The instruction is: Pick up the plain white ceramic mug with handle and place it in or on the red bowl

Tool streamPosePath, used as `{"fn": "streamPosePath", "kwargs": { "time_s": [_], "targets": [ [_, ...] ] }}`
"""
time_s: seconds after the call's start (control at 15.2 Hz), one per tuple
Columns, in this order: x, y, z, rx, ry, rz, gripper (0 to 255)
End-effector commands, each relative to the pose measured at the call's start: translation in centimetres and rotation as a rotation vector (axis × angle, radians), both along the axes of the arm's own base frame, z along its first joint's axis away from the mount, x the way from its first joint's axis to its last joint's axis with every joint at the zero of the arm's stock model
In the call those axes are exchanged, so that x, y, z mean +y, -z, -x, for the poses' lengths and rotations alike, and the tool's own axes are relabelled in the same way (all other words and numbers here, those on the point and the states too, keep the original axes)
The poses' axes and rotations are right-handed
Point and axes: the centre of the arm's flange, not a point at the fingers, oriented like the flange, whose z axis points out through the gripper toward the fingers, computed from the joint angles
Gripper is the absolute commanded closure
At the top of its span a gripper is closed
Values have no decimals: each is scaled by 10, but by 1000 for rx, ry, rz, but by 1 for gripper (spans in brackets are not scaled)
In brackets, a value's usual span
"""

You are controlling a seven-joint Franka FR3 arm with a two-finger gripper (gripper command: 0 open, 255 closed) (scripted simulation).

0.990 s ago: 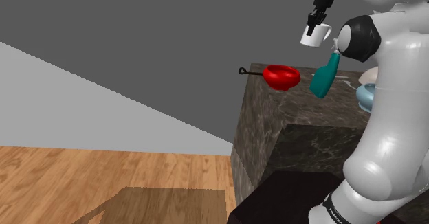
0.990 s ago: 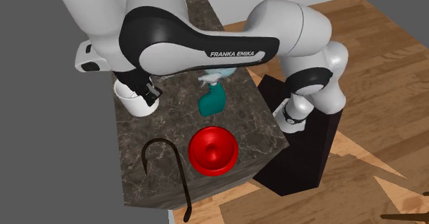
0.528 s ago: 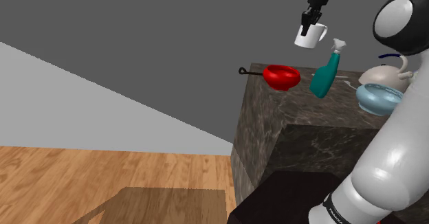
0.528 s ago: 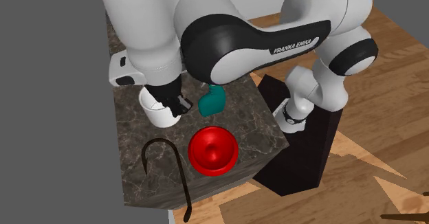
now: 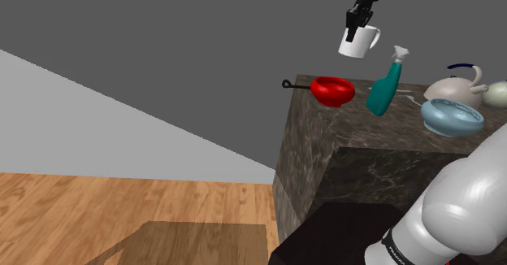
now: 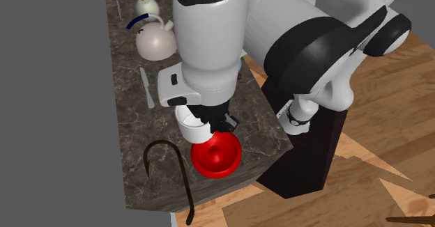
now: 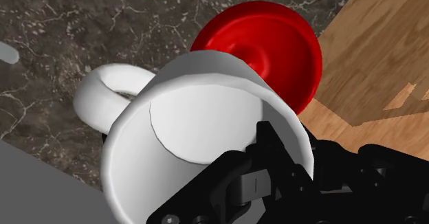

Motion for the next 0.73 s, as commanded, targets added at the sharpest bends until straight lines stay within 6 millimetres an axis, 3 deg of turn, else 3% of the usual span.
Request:
{"fn": "streamPosePath", "kwargs": {
  "time_s": [0.0,0.07,0.66],
  "targets": [
    [27,-1,6,0,2,2,255],
    [41,-2,7,0,2,2,255],
    [41,45,7,0,2,2,255]
  ]
}}
